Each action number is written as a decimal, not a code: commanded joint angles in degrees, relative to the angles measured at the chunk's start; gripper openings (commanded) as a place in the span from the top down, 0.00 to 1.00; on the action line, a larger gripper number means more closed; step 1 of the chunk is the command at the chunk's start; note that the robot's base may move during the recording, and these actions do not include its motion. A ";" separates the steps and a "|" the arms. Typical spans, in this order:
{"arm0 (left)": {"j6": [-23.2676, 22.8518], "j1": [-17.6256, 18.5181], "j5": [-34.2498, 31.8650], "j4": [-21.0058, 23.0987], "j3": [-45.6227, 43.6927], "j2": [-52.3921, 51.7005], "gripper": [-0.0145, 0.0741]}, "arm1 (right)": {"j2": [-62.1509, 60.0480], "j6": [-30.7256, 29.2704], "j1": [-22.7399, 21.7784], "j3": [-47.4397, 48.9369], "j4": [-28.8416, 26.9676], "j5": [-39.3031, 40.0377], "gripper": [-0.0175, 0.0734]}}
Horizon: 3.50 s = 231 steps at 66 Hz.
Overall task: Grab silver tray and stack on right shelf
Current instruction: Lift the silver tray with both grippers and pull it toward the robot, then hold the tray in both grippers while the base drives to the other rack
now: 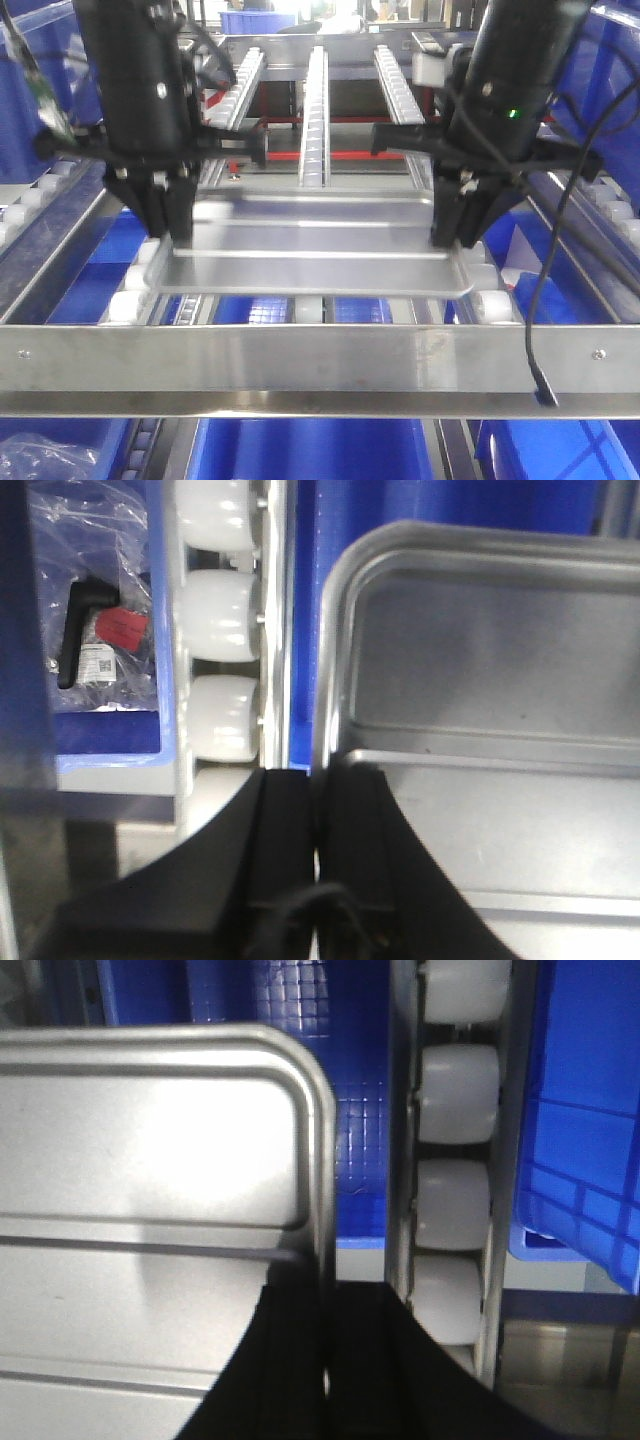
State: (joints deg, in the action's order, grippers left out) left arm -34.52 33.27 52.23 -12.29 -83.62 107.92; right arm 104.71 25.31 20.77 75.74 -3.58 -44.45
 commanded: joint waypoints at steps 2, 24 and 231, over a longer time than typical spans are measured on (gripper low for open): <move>1.08 0.14 2.27 0.62 -1.98 -5.58 0.95 | -5.09 0.07 0.06 2.14 -0.22 -0.44 0.75; 3.39 0.80 4.16 8.27 1.57 -11.53 0.95 | -9.52 5.36 2.76 2.02 -0.27 -8.27 0.75; -28.01 29.42 7.65 -2.54 29.88 -37.13 0.95 | -32.71 42.10 34.08 -23.19 15.82 -10.64 0.75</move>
State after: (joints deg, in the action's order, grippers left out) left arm -62.34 61.88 62.06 -15.05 -52.25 72.43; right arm 73.79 67.02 54.77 50.77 10.91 -58.27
